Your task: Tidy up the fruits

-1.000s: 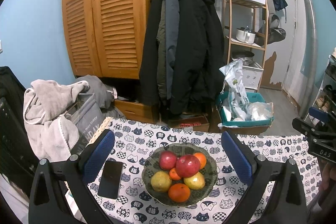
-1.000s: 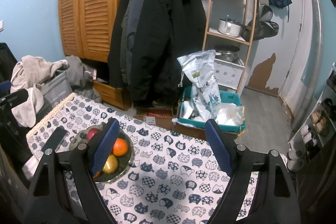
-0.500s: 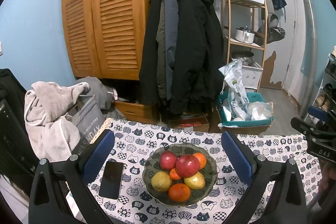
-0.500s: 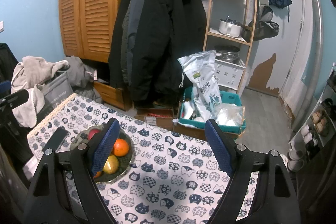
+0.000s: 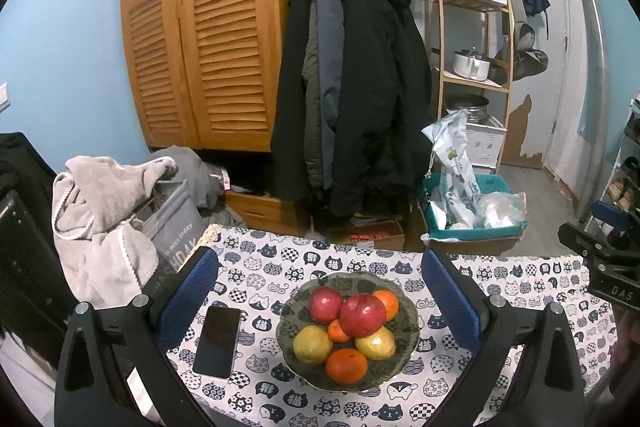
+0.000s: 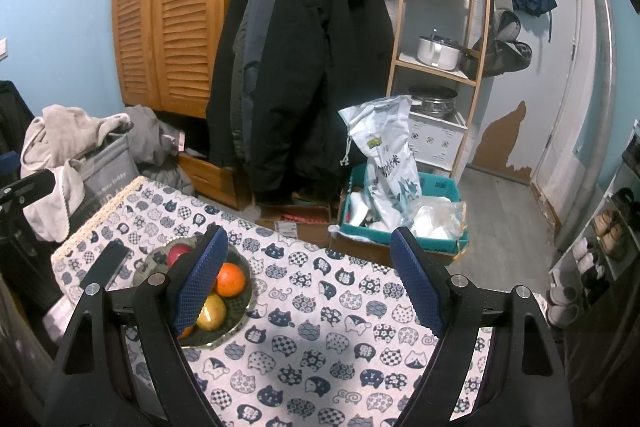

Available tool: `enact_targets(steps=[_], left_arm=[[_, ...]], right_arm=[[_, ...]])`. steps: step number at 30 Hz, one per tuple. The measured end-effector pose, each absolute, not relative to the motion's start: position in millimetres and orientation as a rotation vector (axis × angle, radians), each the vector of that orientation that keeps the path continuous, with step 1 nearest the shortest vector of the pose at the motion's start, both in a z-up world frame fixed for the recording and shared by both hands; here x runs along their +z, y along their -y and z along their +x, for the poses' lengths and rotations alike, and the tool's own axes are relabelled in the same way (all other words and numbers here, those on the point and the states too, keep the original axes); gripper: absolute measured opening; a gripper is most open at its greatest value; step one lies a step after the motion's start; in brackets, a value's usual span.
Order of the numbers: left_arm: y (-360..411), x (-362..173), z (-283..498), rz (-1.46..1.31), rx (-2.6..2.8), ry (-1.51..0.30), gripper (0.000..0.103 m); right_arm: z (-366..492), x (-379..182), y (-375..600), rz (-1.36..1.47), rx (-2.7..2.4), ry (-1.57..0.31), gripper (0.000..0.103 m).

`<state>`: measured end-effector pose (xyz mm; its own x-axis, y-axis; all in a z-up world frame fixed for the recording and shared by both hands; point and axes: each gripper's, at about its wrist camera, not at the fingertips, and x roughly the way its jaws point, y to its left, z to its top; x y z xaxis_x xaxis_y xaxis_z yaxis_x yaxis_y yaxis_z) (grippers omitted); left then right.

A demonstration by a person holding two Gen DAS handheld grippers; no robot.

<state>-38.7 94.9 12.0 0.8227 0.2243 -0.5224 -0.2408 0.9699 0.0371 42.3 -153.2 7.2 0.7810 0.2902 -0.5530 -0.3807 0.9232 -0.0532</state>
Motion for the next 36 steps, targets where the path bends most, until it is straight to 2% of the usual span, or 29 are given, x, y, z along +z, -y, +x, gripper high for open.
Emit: enact_targets(steps=[36], left_arm=[[-91.6, 19.8, -40.2, -0.038, 0.244, -0.537, 0.102]], right_arm=[[41.9, 6.5, 154.6, -0.166, 0.362, -0.568, 0.082]])
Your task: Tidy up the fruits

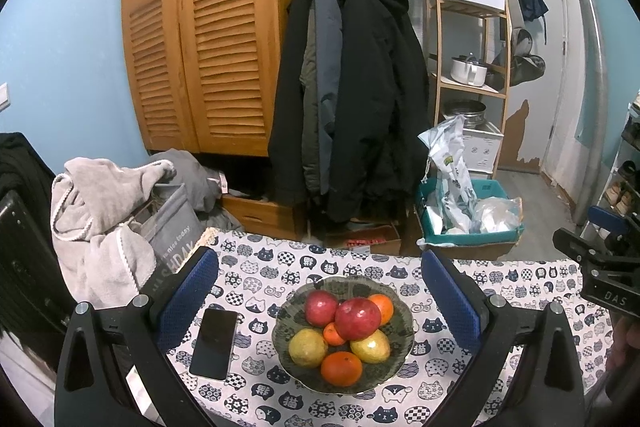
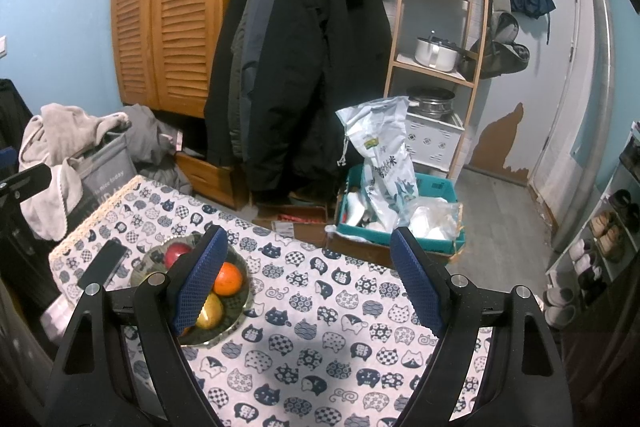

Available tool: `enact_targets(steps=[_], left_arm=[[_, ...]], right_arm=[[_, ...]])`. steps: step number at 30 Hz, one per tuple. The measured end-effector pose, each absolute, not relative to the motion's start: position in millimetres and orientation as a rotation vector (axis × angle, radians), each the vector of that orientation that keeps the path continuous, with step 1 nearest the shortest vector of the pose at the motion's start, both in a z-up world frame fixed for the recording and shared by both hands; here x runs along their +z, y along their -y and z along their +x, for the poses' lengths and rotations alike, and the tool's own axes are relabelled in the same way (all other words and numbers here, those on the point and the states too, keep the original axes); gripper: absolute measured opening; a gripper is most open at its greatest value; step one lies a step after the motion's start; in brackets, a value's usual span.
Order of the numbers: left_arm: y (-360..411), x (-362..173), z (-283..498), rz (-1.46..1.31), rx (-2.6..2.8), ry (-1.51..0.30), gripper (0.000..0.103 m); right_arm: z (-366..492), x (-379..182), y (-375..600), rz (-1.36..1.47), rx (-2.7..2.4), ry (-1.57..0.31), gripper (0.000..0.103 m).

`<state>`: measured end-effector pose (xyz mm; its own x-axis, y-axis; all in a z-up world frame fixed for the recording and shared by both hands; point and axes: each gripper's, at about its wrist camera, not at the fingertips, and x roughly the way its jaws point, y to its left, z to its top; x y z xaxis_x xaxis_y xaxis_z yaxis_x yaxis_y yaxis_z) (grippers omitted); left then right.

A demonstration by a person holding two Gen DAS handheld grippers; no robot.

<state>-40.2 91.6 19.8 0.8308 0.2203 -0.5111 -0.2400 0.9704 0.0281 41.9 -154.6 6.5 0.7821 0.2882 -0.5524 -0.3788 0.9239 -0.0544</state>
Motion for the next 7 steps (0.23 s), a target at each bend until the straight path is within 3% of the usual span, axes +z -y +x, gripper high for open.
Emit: enact_targets(steps=[7], left_arm=[[-90.8, 20.0, -39.9, -0.035, 0.247, -0.539, 0.102]], right_arm=[[41.9, 6.9, 153.8, -0.166, 0.362, -0.569, 0.082]])
